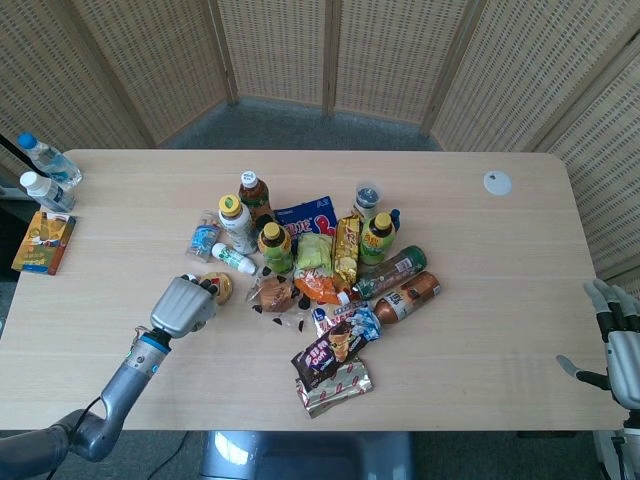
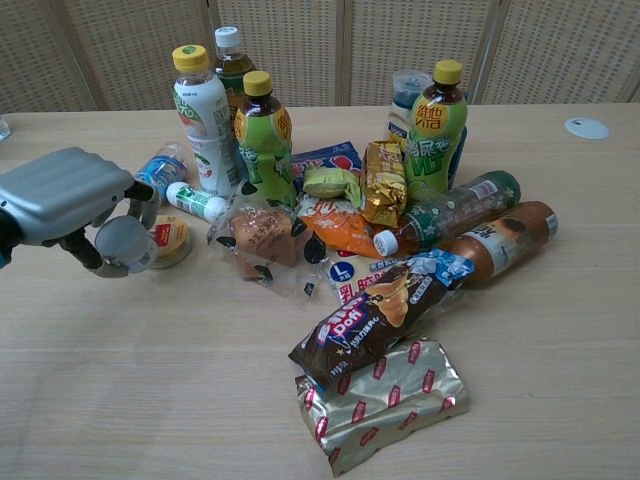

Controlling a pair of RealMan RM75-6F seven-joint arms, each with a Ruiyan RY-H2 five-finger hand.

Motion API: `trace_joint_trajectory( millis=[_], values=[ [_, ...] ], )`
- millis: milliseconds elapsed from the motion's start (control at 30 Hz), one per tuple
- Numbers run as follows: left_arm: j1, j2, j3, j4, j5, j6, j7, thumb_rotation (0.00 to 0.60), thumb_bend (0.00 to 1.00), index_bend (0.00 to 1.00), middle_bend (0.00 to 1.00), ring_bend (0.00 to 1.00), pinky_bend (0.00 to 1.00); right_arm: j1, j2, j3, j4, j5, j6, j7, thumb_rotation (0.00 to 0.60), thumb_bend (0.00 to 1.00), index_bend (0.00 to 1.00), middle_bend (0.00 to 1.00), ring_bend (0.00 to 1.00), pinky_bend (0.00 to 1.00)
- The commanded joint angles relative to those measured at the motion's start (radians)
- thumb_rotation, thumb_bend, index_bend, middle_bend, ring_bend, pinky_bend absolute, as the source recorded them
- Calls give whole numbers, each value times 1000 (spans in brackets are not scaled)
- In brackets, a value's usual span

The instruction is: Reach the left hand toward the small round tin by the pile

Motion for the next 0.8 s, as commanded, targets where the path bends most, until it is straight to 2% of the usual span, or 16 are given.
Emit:
trace_joint_trajectory(
  millis=[33,433,633,800],
  values=[
    [-6,48,-27,-77,8,26,16,600,0,783,705,667,633,0,0,0,-1,-1,1,0,578,0,0,0,0,0],
    [-13,254,-91,-393,31,91,122,600,0,771,700,668,633,-2,3,-1,-9,-4,5,-3,584,0,0,0,0,0],
    [-9,316,-100,-483,46,108,162,600,0,764,698,667,633,-3,5,-2,-14,-8,9,-5,585,0,0,0,0,0],
    [-8,333,-102,-514,40,107,177,600,0,759,696,668,633,-4,6,-2,-16,-9,11,-4,585,0,0,0,0,0]
  ],
)
